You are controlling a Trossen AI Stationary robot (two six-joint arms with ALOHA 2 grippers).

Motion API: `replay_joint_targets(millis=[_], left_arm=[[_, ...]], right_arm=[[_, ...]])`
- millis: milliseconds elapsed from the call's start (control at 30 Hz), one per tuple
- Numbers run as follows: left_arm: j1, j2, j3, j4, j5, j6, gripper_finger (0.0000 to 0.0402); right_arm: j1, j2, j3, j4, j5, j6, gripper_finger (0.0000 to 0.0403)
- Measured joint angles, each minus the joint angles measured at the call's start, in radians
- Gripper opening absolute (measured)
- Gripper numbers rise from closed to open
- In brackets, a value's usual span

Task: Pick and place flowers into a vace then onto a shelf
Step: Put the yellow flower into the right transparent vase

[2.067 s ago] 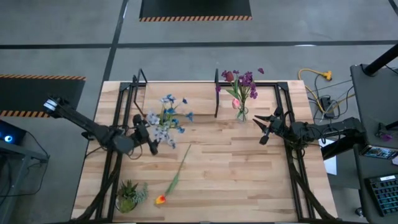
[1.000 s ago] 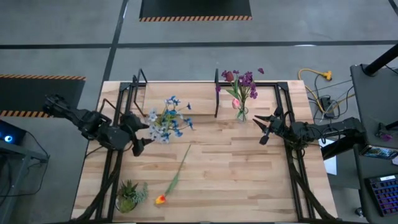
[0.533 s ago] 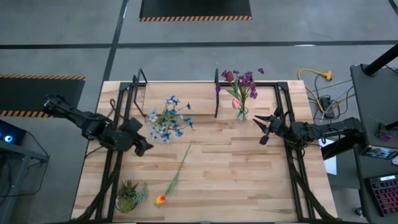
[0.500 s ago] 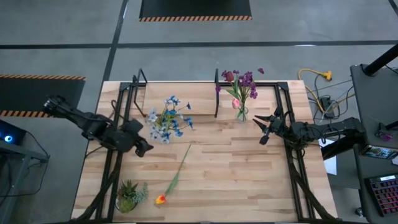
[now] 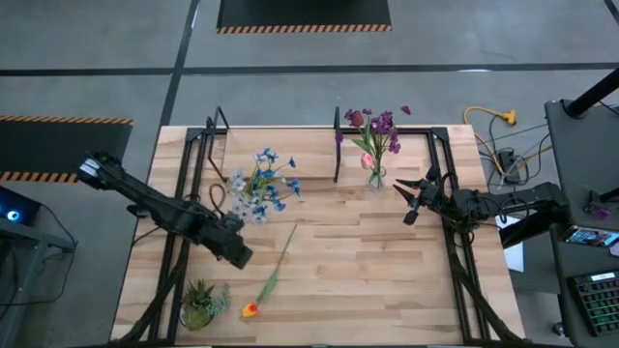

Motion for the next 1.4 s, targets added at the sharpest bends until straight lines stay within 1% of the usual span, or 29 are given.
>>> replay_joint_targets(millis=[100, 267, 367, 467, 533, 633, 733, 833, 900, 1033, 1133, 1200, 1300, 1400], left_arm=[[-0.022, 0.039, 0.009, -0.001, 0.04, 0.0, 0.0309], [-0.054, 0.073, 0.063, 0.005, 0.042, 0.002, 0.0309], [-0.069, 0.099, 0.116, 0.018, 0.036, 0.059, 0.0309], [-0.078, 0.147, 0.187, 0.017, 0.019, 0.212, 0.0309], [-0.08, 0.189, 0.241, 0.017, -0.028, 0.383, 0.0309], [-0.079, 0.271, 0.344, 0.02, -0.126, 0.659, 0.0309], [-0.078, 0.367, 0.457, 0.006, -0.169, 0.906, 0.0309], [-0.077, 0.46, 0.566, -0.009, -0.211, 1.077, 0.0309], [-0.076, 0.519, 0.632, -0.049, -0.233, 1.181, 0.0309], [-0.072, 0.633, 0.752, -0.191, -0.278, 1.293, 0.0309], [-0.067, 0.705, 0.821, -0.323, -0.327, 1.304, 0.0309], [-0.062, 0.747, 0.854, -0.399, -0.336, 1.303, 0.0309], [-0.059, 0.794, 0.875, -0.435, -0.336, 1.325, 0.0309], [-0.059, 0.821, 0.875, -0.431, -0.336, 1.409, 0.0309]], right_arm=[[0.0, 0.0, 0.0, 0.0, 0.0, 0.0, 0.0068], [0.0, 0.0, 0.0, 0.0, 0.0, 0.0, 0.0068], [0.0, 0.0, 0.0, 0.0, 0.0, 0.0, 0.0068], [0.0, 0.0, 0.0, 0.0, 0.0, 0.0, 0.0068], [0.0, 0.0, 0.0, 0.0, 0.0, 0.0, 0.0068], [0.0, 0.0, 0.0, 0.0, 0.0, 0.0, 0.0068], [0.0, 0.0, 0.0, 0.0, 0.0, 0.0, 0.0068], [0.0, 0.0, 0.0, 0.0, 0.0, 0.0, 0.0068], [0.0, 0.0, 0.0, 0.0, 0.0, 0.0, 0.0068], [0.0, 0.0, 0.0, 0.0, 0.001, 0.008, 0.0068], [0.0, 0.0, 0.0, 0.0, 0.0, 0.011, 0.0068], [0.0, 0.0, 0.0, 0.0, 0.001, 0.016, 0.0068], [0.0, 0.0, 0.0, 0.0, 0.001, 0.022, 0.0068], [0.0, 0.0, 0.0, 0.0, 0.001, 0.02, 0.0068]])
